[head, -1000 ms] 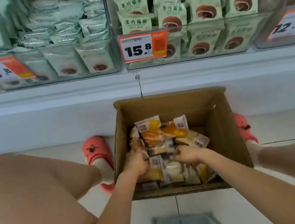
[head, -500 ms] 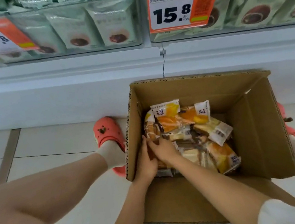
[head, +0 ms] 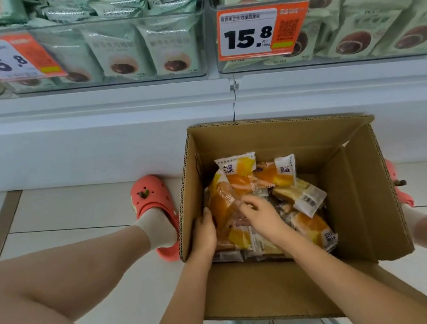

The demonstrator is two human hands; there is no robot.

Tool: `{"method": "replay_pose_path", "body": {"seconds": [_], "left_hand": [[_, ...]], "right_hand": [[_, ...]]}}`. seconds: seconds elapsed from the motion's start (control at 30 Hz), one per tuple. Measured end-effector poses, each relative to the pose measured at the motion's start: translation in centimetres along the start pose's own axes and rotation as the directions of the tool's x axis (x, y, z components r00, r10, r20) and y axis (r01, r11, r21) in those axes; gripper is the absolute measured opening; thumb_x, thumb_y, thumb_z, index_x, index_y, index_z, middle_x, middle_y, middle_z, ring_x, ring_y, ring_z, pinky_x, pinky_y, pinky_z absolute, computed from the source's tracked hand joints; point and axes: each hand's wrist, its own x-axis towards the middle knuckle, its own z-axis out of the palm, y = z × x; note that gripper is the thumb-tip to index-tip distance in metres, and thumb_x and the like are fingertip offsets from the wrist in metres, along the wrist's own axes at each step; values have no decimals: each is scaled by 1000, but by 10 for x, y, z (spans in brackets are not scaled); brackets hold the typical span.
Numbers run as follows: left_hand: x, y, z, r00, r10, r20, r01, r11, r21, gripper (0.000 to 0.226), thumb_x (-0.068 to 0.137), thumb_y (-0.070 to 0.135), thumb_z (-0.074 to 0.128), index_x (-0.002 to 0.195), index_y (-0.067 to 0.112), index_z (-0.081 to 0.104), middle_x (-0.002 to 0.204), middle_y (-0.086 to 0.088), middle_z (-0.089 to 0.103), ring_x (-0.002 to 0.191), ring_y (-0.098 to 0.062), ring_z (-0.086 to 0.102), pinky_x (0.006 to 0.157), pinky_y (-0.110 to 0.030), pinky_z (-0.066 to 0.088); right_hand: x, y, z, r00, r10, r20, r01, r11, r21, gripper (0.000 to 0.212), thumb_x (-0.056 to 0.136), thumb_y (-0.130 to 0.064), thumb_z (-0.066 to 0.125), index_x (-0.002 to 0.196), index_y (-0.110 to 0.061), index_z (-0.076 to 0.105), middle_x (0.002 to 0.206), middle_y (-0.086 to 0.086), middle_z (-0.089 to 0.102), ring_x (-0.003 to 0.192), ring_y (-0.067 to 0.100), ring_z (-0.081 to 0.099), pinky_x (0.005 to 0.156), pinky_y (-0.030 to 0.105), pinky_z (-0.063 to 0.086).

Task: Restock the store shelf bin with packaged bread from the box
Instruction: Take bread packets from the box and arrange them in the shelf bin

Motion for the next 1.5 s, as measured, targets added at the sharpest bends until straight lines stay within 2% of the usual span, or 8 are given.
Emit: {"method": "replay_pose_path", "body": {"seconds": [0.07, 0.2, 0.33, 0.63, 0.77, 1.07, 1.33, 1.5], "left_hand": [[-9, 10, 0, 988, -147, 40, 152, 968, -198, 82, 78, 76, 46, 136, 18, 49, 137, -10, 52, 124, -29, 50, 108, -42, 37], [-25, 28, -4, 898, -124, 422, 338, 809, -481, 54, 87, 53, 55, 126, 16, 56, 114, -15, 66, 108, -32, 61, 93, -47, 47], [-46, 44, 8, 929, 14, 371, 240, 740, -628, 29, 88, 28, 63, 112, 13, 61, 101, -12, 71, 95, -26, 65, 72, -42, 53], [-79, 44, 14, 848, 136, 513, -174, 984, 26, 25, 87, 31, 65, 110, 24, 61, 108, -1, 71, 100, -19, 67, 93, -43, 52], [-82, 36, 20, 822, 35, 569, -32, 999, -15, 49, 74, 33, 76, 117, 25, 54, 118, -3, 66, 107, -22, 64, 95, -46, 50], [-75, 30, 16, 782, -45, 622, -113, 970, 213, 66, 63, 20, 87, 120, 20, 55, 115, -4, 68, 104, -23, 66, 93, -44, 53], [-76, 49, 0, 905, 133, 405, 70, 890, -450, 37, 82, 18, 72, 115, 9, 59, 102, -11, 72, 86, -22, 71, 66, -33, 58], [-103, 100, -13, 852, 354, 386, -190, 896, -402, 34, 86, 19, 65, 119, 13, 56, 105, -9, 71, 96, -25, 69, 85, -42, 55]], "right_hand": [[-20, -10, -22, 999, -15, 49, 12, 998, 59, 29, 98, -19, 47, 70, -22, 54, 72, -10, 53, 74, 4, 58, 84, 32, 55], [-45, -14, -52, 996, 70, 47, -81, 937, 339, 25, 98, -14, 46, 75, -10, 57, 71, 6, 54, 73, 15, 60, 84, 34, 56], [-56, -7, -62, 977, 214, 0, -189, 861, 473, 20, 99, -18, 41, 89, -6, 54, 89, 21, 61, 76, 23, 67, 69, 31, 56], [-62, -12, -74, 989, 58, -138, -13, 951, 309, 26, 90, -42, 56, 110, -26, 56, 111, 1, 60, 96, 16, 64, 69, 28, 57], [-57, -2, -67, 931, 79, -356, 51, 938, 342, 26, 92, -34, 56, 105, -12, 62, 102, 11, 67, 92, 25, 67, 82, 45, 56], [-47, 7, -78, 826, 263, -499, 36, 858, 512, 29, 91, -34, 61, 82, -6, 61, 75, 8, 66, 74, 22, 65, 63, 33, 53], [-59, -8, -76, 922, 264, -284, 33, 677, 735, 13, 94, -15, 56, 88, -5, 50, 101, 12, 64, 90, 22, 67, 60, 28, 59], [-73, -36, -85, 998, 66, -10, -37, 674, 737, 27, 89, -8, 59, 116, -8, 53, 107, 13, 69, 90, 24, 70, 68, 33, 60]]}}
